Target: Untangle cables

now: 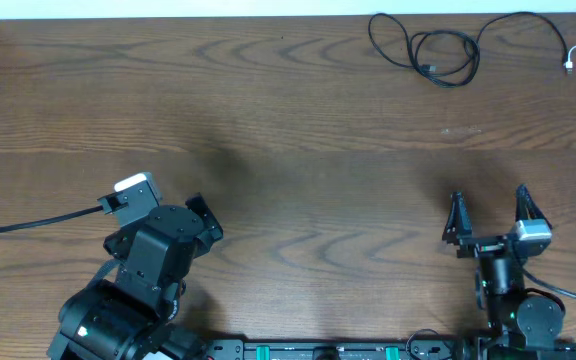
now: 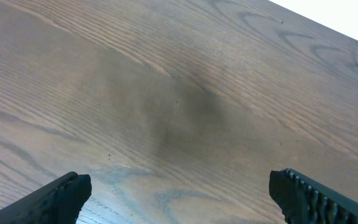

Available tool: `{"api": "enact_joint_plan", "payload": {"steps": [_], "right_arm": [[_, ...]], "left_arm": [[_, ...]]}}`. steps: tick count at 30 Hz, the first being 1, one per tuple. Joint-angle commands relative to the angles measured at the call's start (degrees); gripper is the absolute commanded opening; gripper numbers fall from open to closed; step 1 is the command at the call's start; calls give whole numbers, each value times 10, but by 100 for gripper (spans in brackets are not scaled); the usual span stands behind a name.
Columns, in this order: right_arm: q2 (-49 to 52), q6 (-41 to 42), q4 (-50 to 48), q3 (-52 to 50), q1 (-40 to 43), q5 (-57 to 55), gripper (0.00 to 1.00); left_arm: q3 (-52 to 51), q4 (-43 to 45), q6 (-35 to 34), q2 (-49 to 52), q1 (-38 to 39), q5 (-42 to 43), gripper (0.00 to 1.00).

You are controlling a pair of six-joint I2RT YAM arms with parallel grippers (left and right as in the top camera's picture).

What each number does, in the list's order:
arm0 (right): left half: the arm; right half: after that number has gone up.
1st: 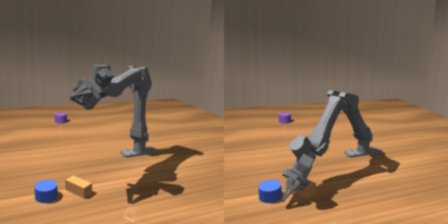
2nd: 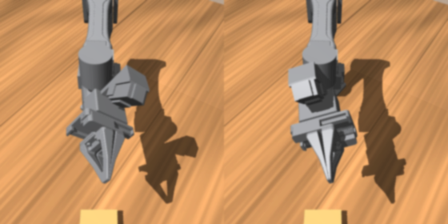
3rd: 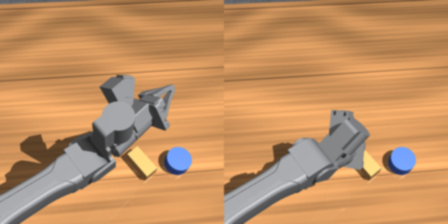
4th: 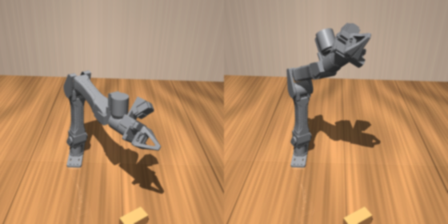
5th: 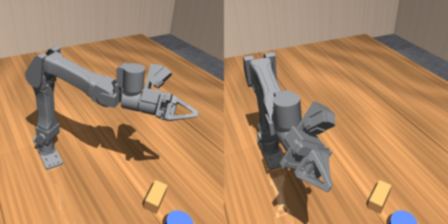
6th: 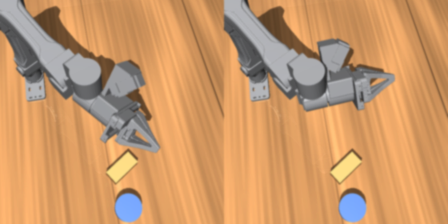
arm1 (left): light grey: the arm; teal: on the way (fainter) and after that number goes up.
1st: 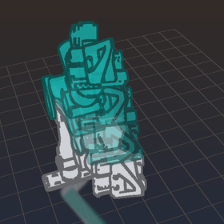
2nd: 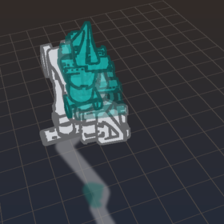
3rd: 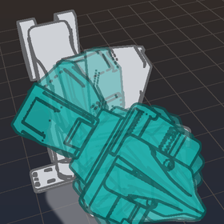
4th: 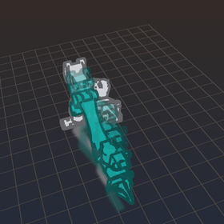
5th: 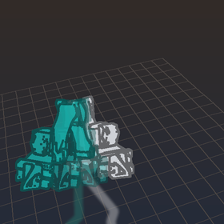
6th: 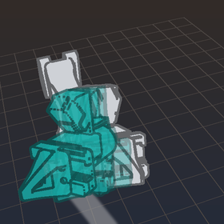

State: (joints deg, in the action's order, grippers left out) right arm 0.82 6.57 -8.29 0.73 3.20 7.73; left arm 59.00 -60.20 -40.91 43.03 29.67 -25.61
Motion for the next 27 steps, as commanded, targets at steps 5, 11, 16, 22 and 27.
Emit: {"api": "enact_joint_plan", "payload": {"steps": [5,11,16,22,27], "right_arm": [[-5,7,52,-4,3,-58,99],[-5,7,94,-4,3,-83,99],[-5,7,125,-4,3,-93,99],[-5,0,126,-4,3,-93,99],[-5,-5,126,-4,-2,-94,99]], "left_arm": [[0,-2,-3,0,-3,-4,98],[0,-2,-3,0,-3,-4,98],[0,-2,-3,0,-3,-4,98],[0,-2,-3,0,-3,-4,98],[0,-2,-3,0,-3,-4,98]]}}
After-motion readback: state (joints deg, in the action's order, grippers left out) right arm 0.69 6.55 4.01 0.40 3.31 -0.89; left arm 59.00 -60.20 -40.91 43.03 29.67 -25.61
